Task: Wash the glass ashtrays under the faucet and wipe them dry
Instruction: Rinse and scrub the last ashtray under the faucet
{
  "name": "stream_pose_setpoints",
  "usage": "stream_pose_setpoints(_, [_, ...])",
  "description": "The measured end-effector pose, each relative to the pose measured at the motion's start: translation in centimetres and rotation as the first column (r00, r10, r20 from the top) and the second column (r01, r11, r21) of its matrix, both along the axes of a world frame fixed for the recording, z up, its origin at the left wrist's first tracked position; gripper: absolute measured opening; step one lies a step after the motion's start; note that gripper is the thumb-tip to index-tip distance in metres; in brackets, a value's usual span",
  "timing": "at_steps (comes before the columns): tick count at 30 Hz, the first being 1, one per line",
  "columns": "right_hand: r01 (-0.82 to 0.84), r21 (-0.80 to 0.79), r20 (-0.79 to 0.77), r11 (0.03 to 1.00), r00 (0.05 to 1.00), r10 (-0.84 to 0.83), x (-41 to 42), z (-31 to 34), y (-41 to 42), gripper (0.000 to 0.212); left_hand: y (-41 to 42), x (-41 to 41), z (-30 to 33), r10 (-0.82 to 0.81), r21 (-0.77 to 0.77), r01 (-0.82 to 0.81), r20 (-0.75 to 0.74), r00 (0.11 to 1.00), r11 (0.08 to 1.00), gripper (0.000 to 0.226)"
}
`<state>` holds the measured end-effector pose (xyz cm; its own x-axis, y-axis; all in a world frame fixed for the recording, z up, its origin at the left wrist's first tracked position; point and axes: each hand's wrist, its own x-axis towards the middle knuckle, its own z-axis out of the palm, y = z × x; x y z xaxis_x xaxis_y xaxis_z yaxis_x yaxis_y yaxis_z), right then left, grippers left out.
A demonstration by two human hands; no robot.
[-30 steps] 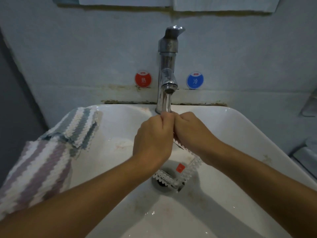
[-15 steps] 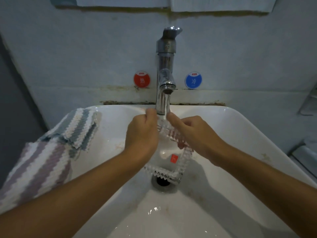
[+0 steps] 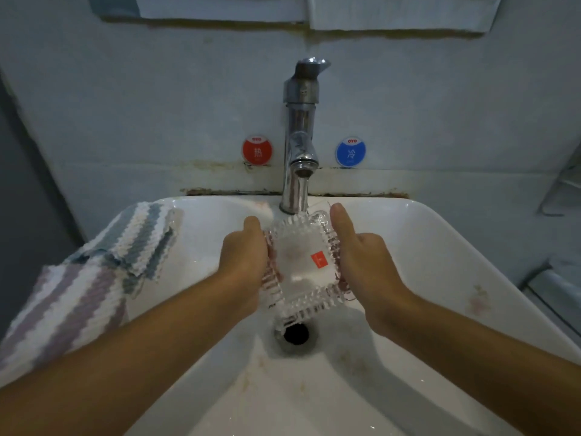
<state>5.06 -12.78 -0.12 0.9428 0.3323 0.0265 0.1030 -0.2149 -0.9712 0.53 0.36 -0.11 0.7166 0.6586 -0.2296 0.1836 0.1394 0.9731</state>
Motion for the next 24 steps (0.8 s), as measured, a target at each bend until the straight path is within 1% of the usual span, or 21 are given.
stream_pose_setpoints(1, [0.008,-0.022,0.023,1.0,1.0,-0.008,0.2,0.1,-0.1,0.062,0.1,0.2,-0.1,0.004,0.143,0.001,-0.034,0.999,0.99,0.045])
stream_pose_setpoints(3, [0.014,-0.047,0.054,0.999,0.999,-0.011,0.4,0.5,-0.3,0.06,0.3,0.2,-0.1,-0.011,0.399,0.023,-0.032,0.999,0.917,0.049])
stream_pose_setpoints(5, [0.011,-0.054,0.061,0.998,0.998,-0.008,0.7,0.9,-0.4,0.06,0.6,0.2,0.1,-0.075,0.607,0.072,-0.021,0.997,0.791,0.055])
stream_pose_setpoints(7, [-0.012,-0.085,0.065,0.996,0.998,0.018,0.9,1.3,-0.4,0.061,0.9,0.3,0.5,-0.141,0.747,0.121,-0.038,0.989,0.654,0.061])
stream_pose_setpoints(8, [-0.036,-0.093,0.076,0.995,0.996,0.043,1.0,1.4,-0.4,0.064,1.0,0.5,0.6,-0.182,0.763,0.148,-0.04,0.982,0.63,0.062])
stream_pose_setpoints(9, [-0.072,-0.097,0.092,0.993,0.993,0.08,1.0,1.3,-0.4,0.07,1.0,0.6,0.7,-0.231,0.749,0.181,-0.039,0.972,0.637,0.062])
stream_pose_setpoints(11, [-0.152,-0.099,0.112,0.983,0.98,0.163,0.7,0.9,-0.3,0.092,0.8,0.6,0.7,-0.302,0.706,0.244,-0.044,0.952,0.665,0.061])
stream_pose_setpoints(12, [-0.187,-0.104,0.116,0.977,0.973,0.198,0.4,0.8,-0.2,0.095,0.8,0.5,0.7,-0.317,0.703,0.257,-0.048,0.947,0.663,0.061])
stream_pose_setpoints(14, [-0.228,-0.13,0.078,0.965,0.968,0.239,0.0,0.6,0.0,0.082,0.8,0.1,0.7,-0.312,0.737,0.24,-0.042,0.949,0.631,0.06])
stream_pose_setpoints(16, [-0.202,-0.142,0.032,0.969,0.977,0.209,-0.1,1.2,0.3,0.067,0.6,-0.2,1.0,-0.291,0.796,0.195,-0.025,0.956,0.573,0.057])
stream_pose_setpoints(17, [-0.185,-0.136,0.039,0.973,0.981,0.192,0.3,1.4,0.5,0.063,0.3,-0.3,1.2,-0.291,0.823,0.181,-0.02,0.957,0.539,0.056])
stream_pose_setpoints(20, [-0.158,-0.087,0.079,0.984,0.983,0.165,0.7,2.4,1.0,0.061,-1.0,-0.7,1.5,-0.301,0.875,0.179,-0.041,0.953,0.449,0.056])
stream_pose_setpoints(22, [-0.18,-0.109,0.071,0.978,0.979,0.189,0.9,2.5,0.6,0.06,-1.1,-0.6,1.4,-0.298,0.88,0.177,-0.043,0.953,0.441,0.055])
stream_pose_setpoints(24, [-0.209,-0.168,0.028,0.963,0.976,0.217,0.9,2.5,-0.3,0.06,-0.8,-0.5,1.4,-0.286,0.853,0.181,-0.039,0.957,0.489,0.055])
